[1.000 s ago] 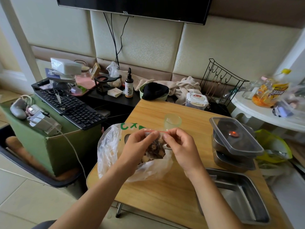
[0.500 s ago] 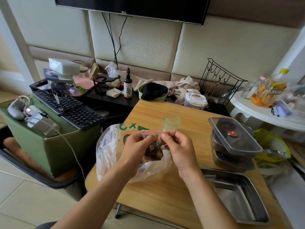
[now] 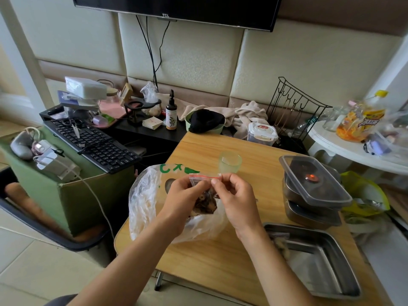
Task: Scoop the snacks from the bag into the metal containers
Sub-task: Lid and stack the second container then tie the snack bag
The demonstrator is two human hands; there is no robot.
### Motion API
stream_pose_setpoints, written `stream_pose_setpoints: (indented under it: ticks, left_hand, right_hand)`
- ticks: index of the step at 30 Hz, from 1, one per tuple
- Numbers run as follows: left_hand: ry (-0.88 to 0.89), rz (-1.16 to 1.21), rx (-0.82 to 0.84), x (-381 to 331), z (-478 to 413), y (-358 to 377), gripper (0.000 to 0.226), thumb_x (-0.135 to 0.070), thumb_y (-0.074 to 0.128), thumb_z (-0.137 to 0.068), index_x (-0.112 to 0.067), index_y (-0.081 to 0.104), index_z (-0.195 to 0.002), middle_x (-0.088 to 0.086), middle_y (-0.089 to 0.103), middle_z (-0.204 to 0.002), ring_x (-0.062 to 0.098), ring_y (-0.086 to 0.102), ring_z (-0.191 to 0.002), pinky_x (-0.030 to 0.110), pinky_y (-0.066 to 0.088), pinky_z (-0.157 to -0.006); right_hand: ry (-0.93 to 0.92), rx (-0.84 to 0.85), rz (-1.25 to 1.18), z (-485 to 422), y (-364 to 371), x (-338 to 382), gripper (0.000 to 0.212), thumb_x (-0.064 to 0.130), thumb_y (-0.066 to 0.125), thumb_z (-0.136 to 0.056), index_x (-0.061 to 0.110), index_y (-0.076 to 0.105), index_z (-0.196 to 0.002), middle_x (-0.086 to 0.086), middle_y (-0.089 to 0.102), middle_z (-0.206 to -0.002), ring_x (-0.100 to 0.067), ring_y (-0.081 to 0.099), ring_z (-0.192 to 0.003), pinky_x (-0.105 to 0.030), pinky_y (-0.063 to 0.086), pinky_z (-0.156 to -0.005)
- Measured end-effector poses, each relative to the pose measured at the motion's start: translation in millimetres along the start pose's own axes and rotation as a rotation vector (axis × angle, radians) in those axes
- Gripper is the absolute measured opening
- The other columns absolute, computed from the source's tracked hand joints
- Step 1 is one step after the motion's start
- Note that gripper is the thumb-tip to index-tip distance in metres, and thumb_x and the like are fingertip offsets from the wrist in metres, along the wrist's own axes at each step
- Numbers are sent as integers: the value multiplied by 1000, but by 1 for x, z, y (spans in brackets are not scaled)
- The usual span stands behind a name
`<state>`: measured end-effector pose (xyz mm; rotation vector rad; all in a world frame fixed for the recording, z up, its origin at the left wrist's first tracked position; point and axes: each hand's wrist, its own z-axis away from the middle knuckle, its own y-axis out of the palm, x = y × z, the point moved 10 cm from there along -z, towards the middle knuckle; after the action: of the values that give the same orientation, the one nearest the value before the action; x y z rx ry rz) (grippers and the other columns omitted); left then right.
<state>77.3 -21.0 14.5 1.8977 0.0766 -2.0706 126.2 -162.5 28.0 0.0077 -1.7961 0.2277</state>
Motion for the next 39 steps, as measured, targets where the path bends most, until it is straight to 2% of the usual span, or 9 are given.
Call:
stream_pose_setpoints:
  ticks: [5, 12, 19, 23, 29, 31, 33, 35, 39]
  left_hand:
    - [10, -42, 5, -4, 2, 1, 13, -15, 67, -98, -7, 78, -97, 0, 77, -74, 10, 74, -67, 21, 56, -56]
    - [13, -22, 0, -4, 3, 3, 13, -13, 66, -99, -7, 76, -91, -4, 74, -67, 6, 71, -61, 19, 53, -50]
    - [11, -17, -34, -1, -1, -4, 11, -13, 69, -96, -6, 76, -93, 2, 76, -72, 11, 73, -66, 23, 55, -54]
    - [8, 0, -15, 3, -4, -3, 12, -17, 69, -96, -9, 78, -98, 5, 78, -81, 14, 75, -73, 27, 59, -60]
    - [31, 61, -27, 3, -8, -8, 14, -13, 65, -98, 0, 68, -101, 2, 72, -76, 8, 70, -65, 20, 53, -55]
    - [43, 45, -27, 3, -9, -9, 14, -14, 66, -97, 0, 68, -100, 6, 73, -81, 10, 71, -69, 22, 55, -57]
    - [67, 5, -21, 1, -9, -9, 13, -13, 69, -96, 0, 69, -98, 10, 76, -88, 14, 73, -76, 26, 59, -62]
    - [114, -90, 5, -4, -9, -9, 9, -11, 71, -95, -2, 72, -95, 5, 78, -87, 12, 75, -77, 23, 59, -62]
    - [284, -549, 77, -18, -16, -10, 4, -20, 77, -91, -23, 79, -90, -14, 78, -89, 0, 73, -87, 20, 60, -76]
  right_hand:
    - [17, -7, 14, -2, -5, -2, 7, 22, 71, -97, 20, 76, -92, 1, 76, -88, -17, 72, -90, -41, 61, -86]
    - [3, -13, 65, -3, -5, -3, 8, 23, 71, -97, 21, 75, -90, 2, 76, -87, -16, 72, -87, -40, 61, -83]
    - [-76, -43, 178, -1, -4, 6, 7, 23, 70, -97, 21, 73, -91, 8, 73, -85, -7, 68, -82, -16, 52, -71]
    - [-57, -52, 134, -2, -7, 7, 6, 23, 70, -97, 22, 73, -91, 7, 74, -84, -7, 69, -83, -21, 55, -74]
    - [3, -11, 55, -3, -10, 2, 10, 22, 68, -98, 20, 69, -88, 1, 72, -84, -19, 67, -84, -41, 58, -79]
    - [-1, 25, 55, -2, -7, 3, 9, 22, 68, -98, 20, 68, -89, 4, 71, -86, -16, 66, -86, -39, 56, -80]
    - [-28, 62, 93, -3, -4, 6, 6, 23, 71, -97, 22, 69, -91, 9, 70, -88, -11, 66, -88, -30, 54, -80]
    - [-81, 97, 196, -4, -4, 10, 7, 22, 73, -95, 23, 70, -89, 10, 70, -87, -8, 65, -88, -24, 53, -79]
    - [-159, 145, 395, -5, -10, 18, 11, 23, 75, -94, 22, 72, -84, 11, 69, -83, -5, 63, -85, -12, 47, -70]
